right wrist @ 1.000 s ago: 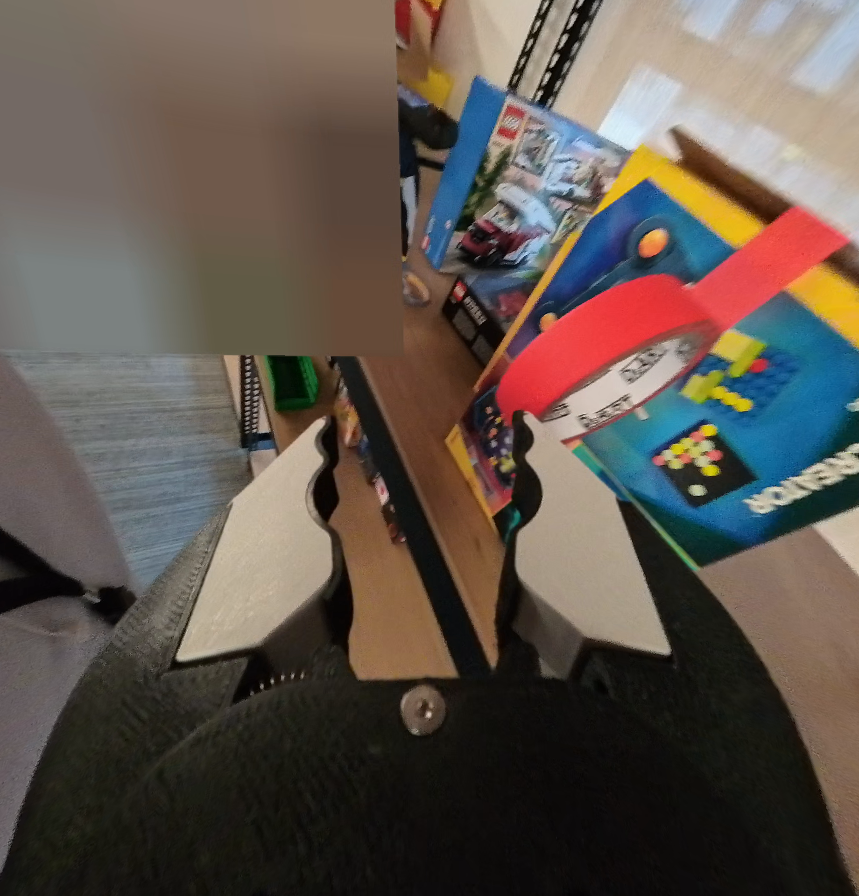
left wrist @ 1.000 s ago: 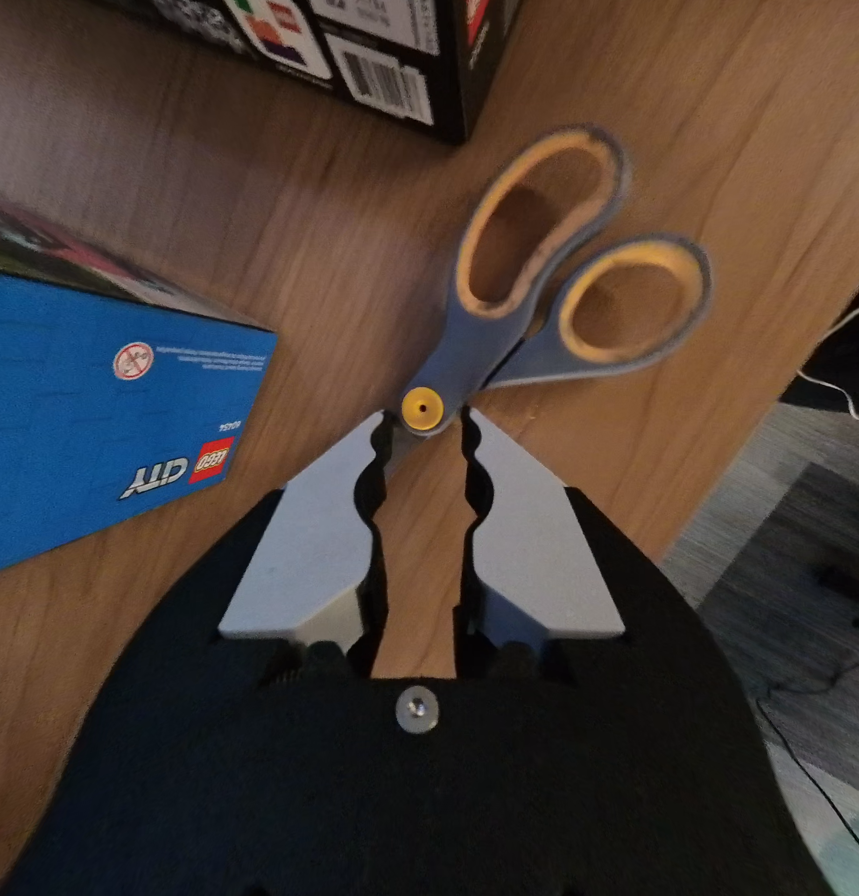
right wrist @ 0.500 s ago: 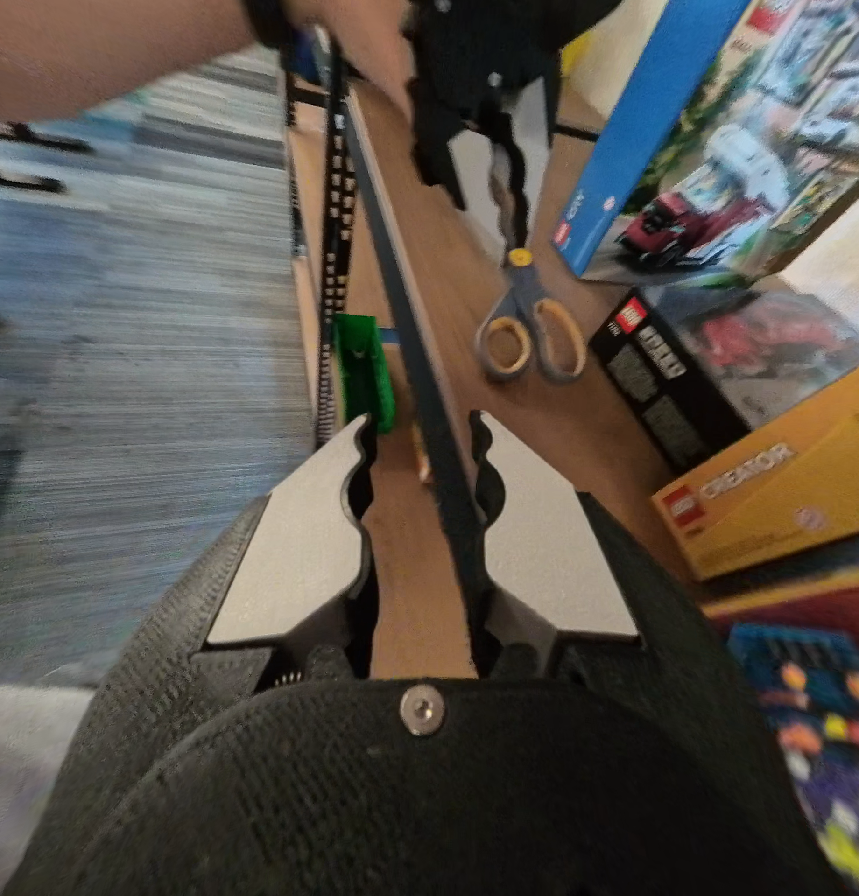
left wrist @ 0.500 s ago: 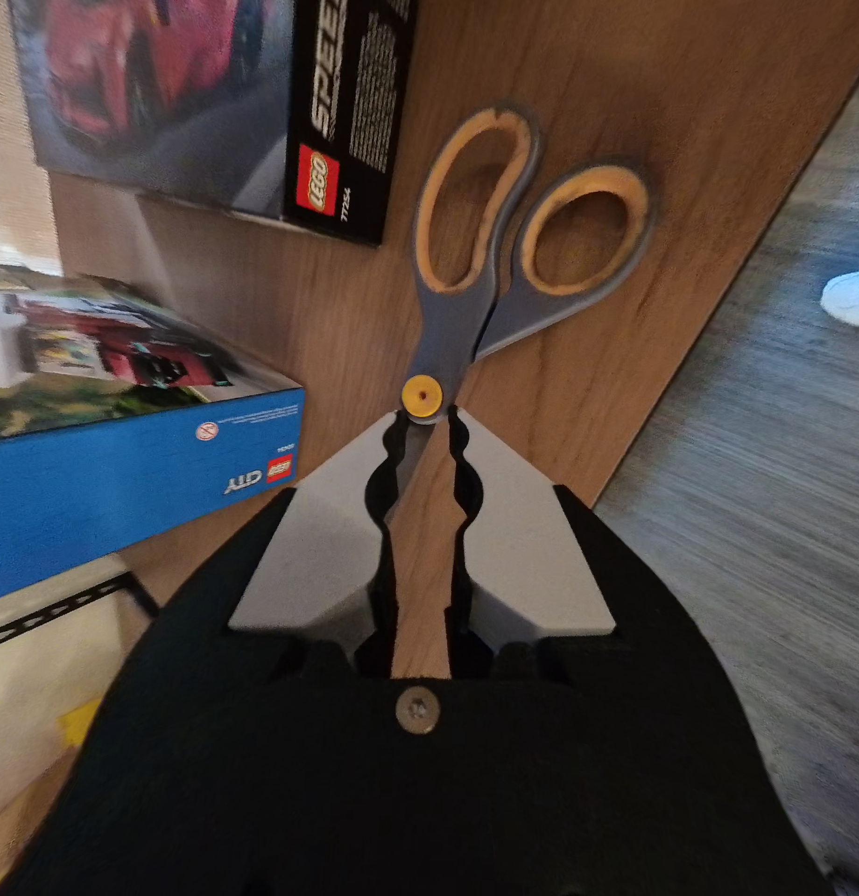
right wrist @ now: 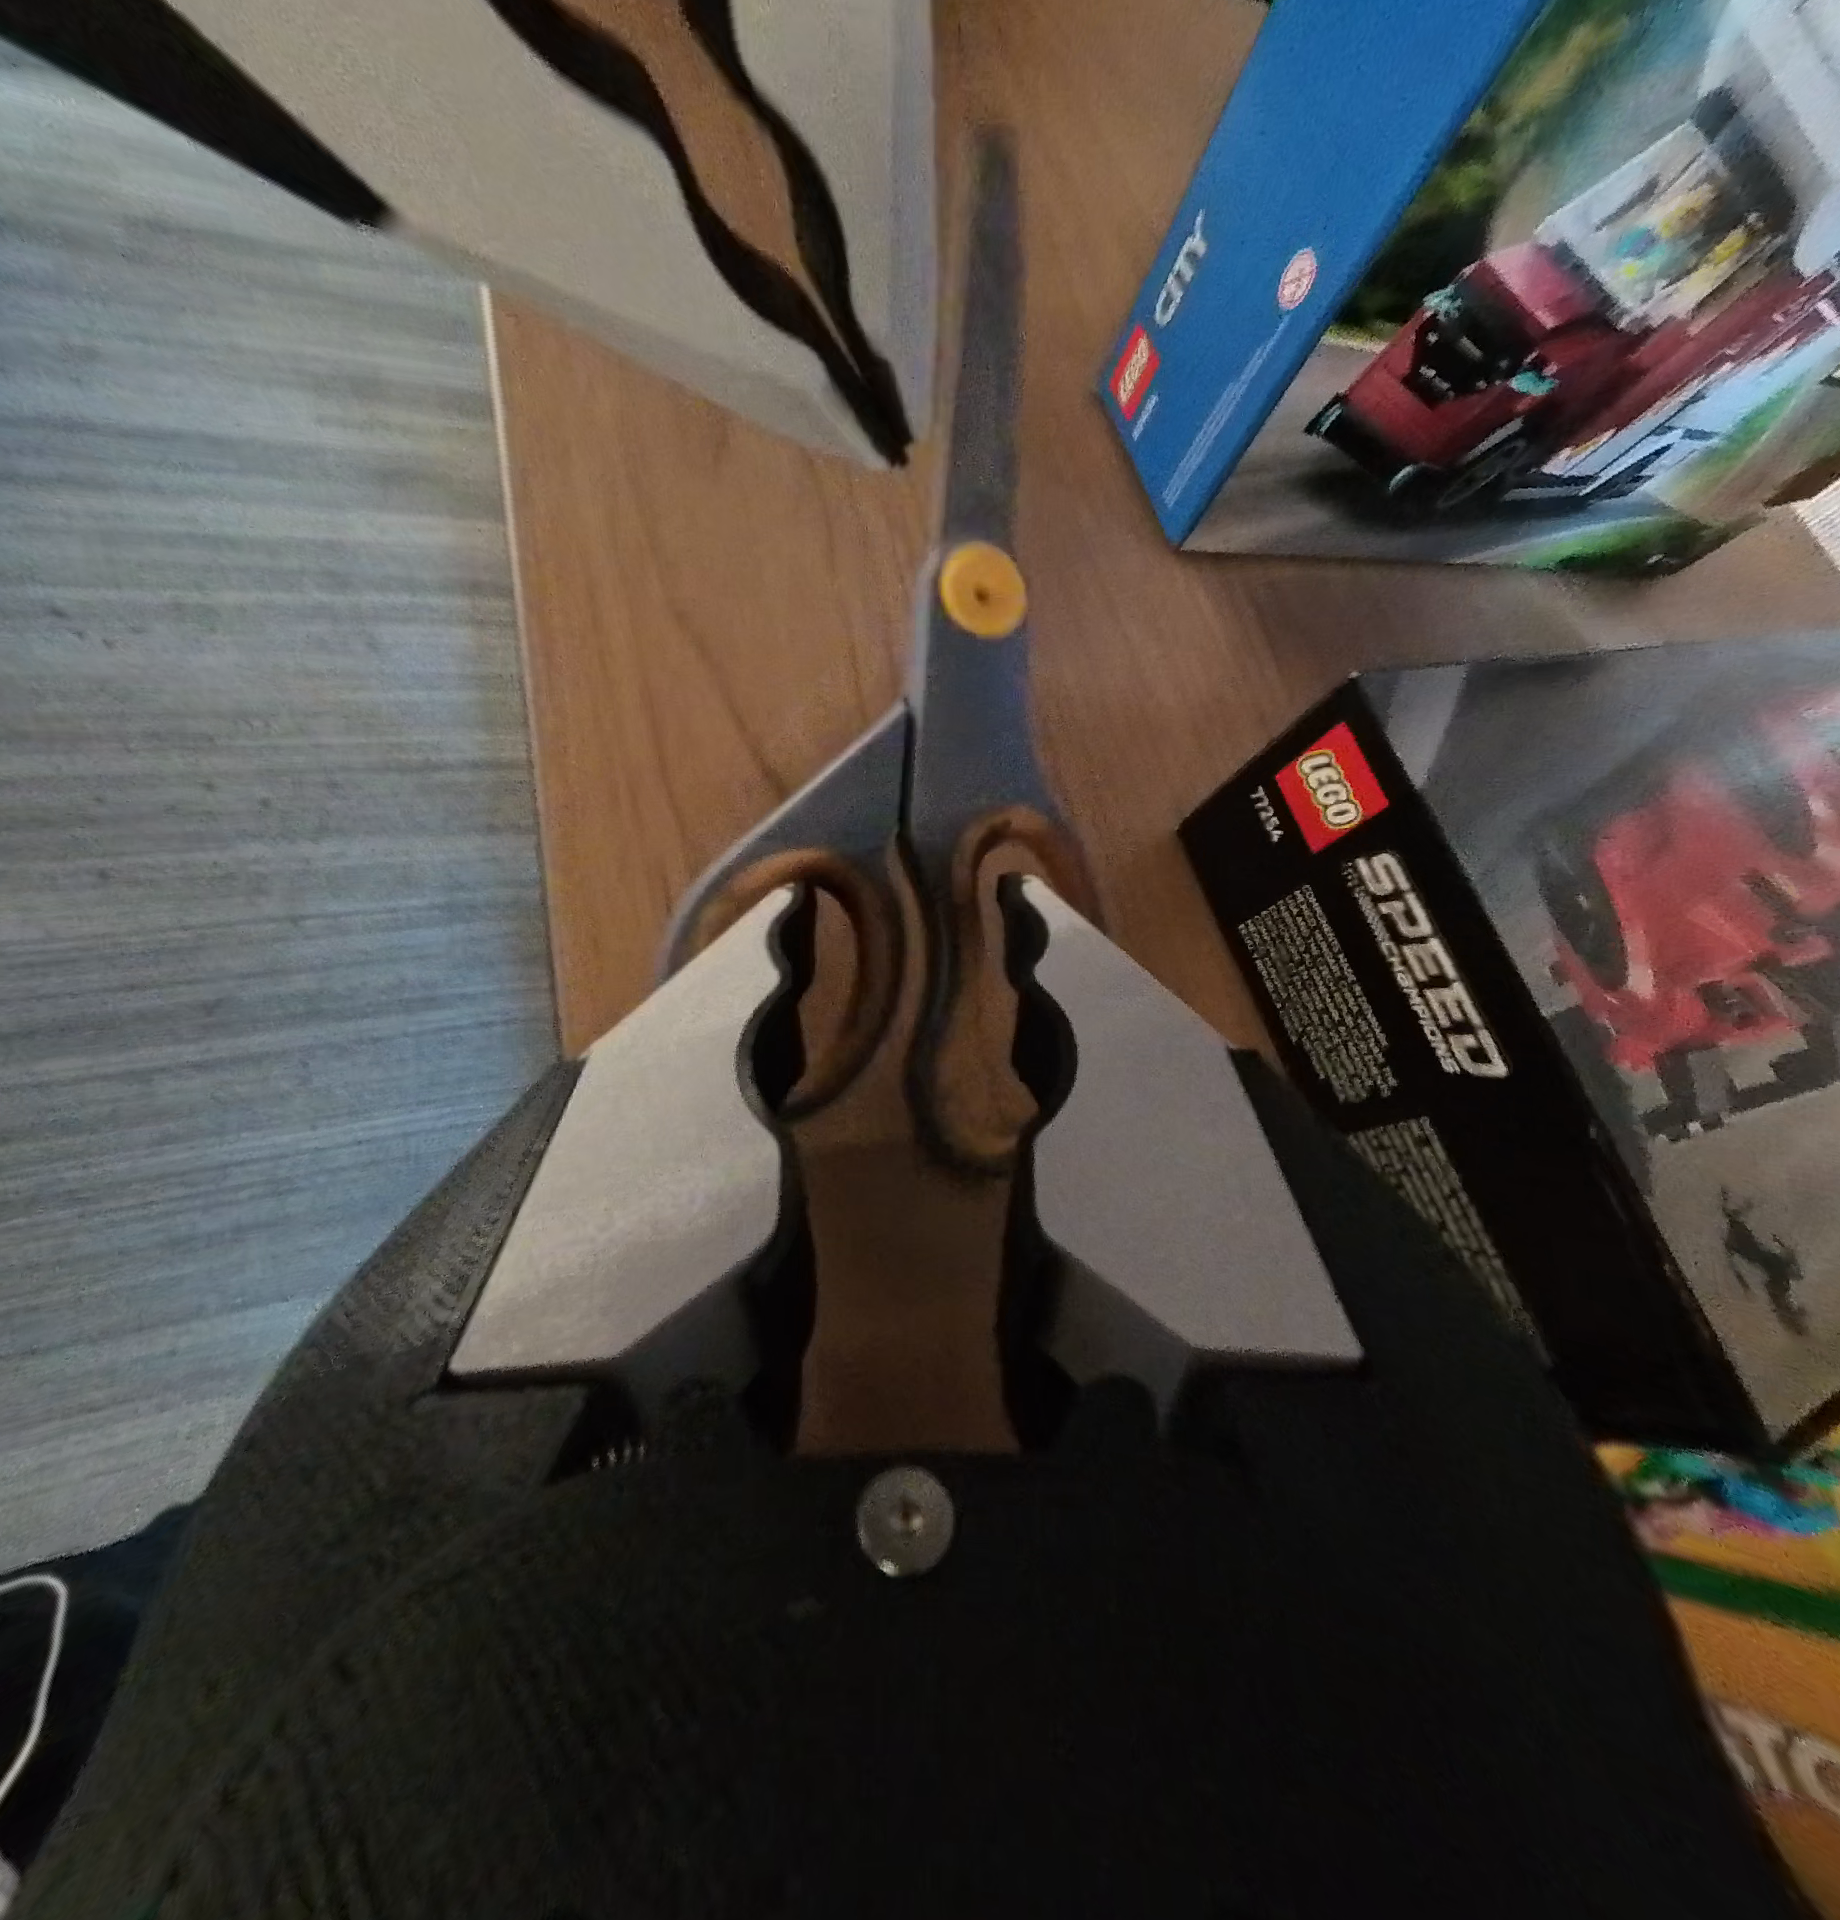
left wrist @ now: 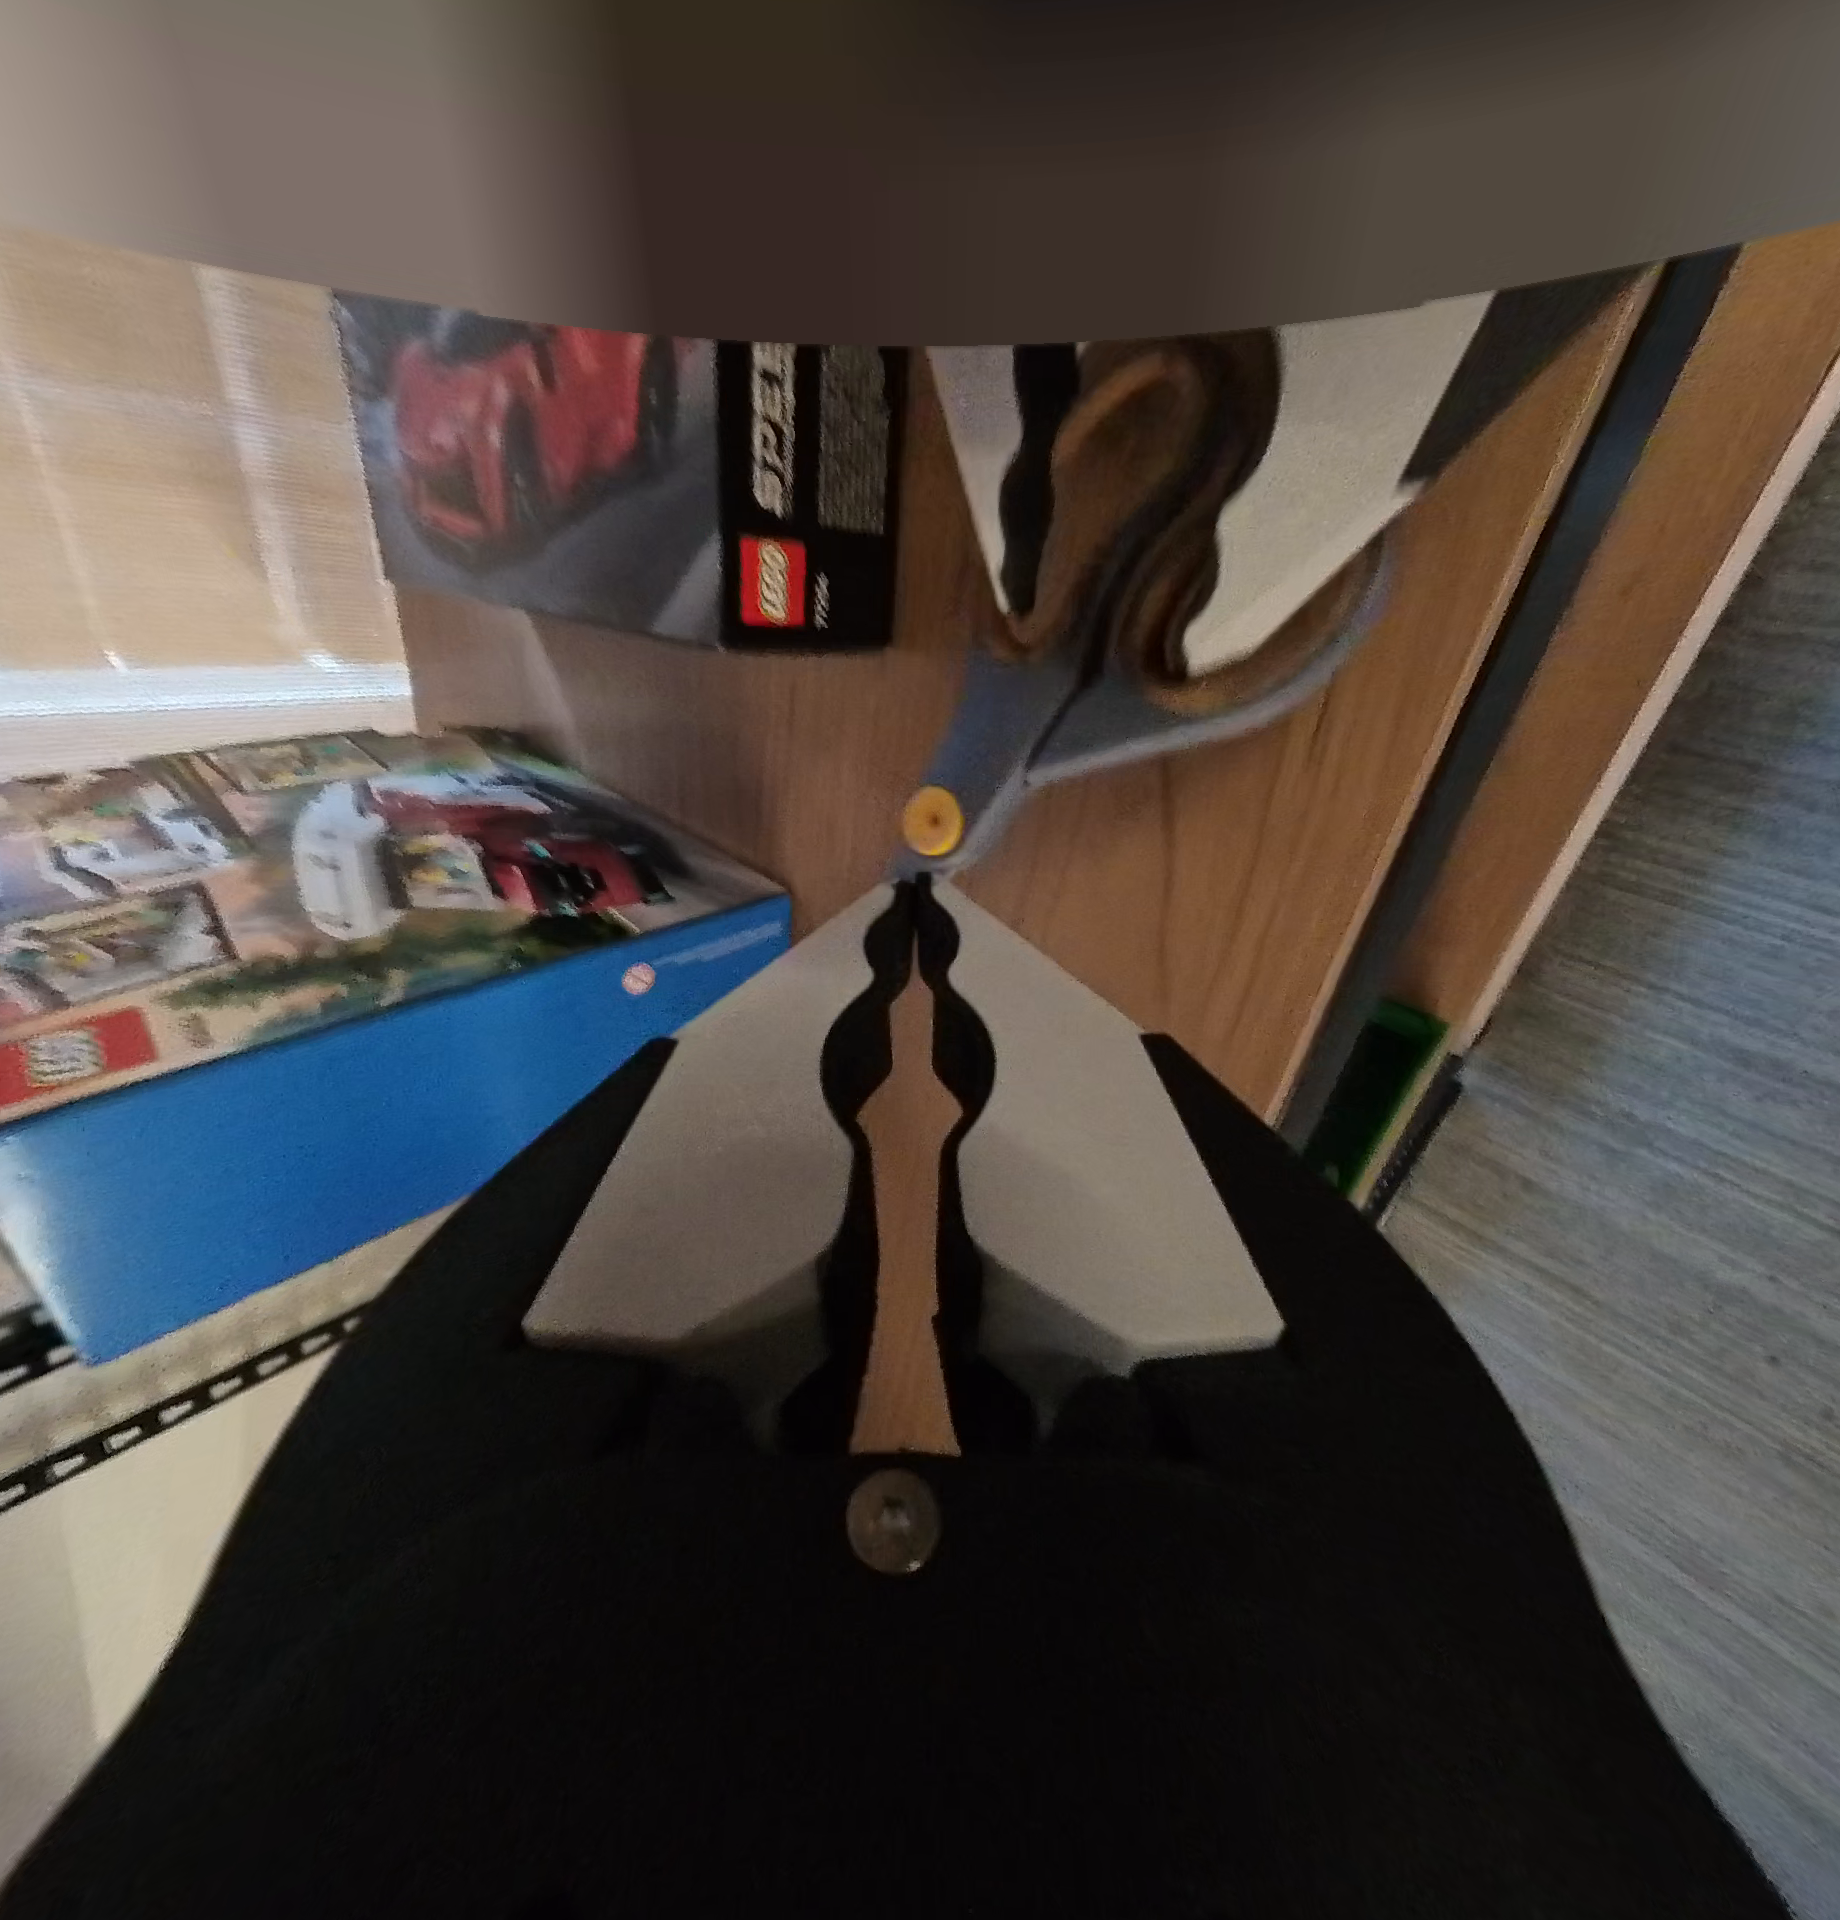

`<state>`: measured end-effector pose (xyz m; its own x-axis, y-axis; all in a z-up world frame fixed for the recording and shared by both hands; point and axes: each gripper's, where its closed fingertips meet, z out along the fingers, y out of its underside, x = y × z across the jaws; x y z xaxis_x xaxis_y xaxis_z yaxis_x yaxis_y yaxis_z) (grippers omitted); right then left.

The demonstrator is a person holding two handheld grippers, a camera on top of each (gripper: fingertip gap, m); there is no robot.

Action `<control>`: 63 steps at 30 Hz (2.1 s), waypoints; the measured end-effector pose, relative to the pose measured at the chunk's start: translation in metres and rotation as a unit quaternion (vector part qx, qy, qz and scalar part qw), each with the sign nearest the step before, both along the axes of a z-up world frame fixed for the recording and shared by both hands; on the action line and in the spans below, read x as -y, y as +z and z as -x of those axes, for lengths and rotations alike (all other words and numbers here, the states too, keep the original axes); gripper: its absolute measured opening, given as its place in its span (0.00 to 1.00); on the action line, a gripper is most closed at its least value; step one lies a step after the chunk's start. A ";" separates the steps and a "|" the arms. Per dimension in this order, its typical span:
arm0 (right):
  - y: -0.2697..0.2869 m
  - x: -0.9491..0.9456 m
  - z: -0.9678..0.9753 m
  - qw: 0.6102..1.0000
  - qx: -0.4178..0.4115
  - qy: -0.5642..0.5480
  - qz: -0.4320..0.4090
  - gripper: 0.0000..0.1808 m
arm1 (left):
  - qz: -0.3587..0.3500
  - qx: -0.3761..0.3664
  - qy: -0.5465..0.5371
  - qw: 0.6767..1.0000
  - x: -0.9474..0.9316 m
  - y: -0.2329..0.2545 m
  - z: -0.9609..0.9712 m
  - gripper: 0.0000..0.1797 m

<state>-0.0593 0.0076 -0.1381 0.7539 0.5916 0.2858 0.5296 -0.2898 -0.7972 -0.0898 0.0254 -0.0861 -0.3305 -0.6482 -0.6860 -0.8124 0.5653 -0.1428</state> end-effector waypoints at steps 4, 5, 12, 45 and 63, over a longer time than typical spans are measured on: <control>-0.015 -0.011 0.000 0.998 0.043 0.000 0.046 0.13 | 0.000 0.029 0.008 1.000 -0.004 0.009 -0.008 0.00; -0.015 -0.012 0.001 0.997 0.048 0.004 0.054 0.13 | 0.004 0.053 0.026 0.998 -0.010 0.012 -0.007 0.00; -0.003 0.000 -0.003 0.998 0.058 0.018 0.029 0.12 | 0.295 0.392 0.280 0.825 -0.035 0.013 0.034 0.15; 0.017 0.047 -0.002 0.979 0.156 -0.009 -0.130 0.15 | 0.652 0.604 0.152 0.432 0.079 0.043 -0.024 0.09; 0.043 0.075 0.004 0.980 0.109 0.016 -0.165 0.13 | 0.608 0.619 0.144 0.475 0.116 0.074 -0.024 0.10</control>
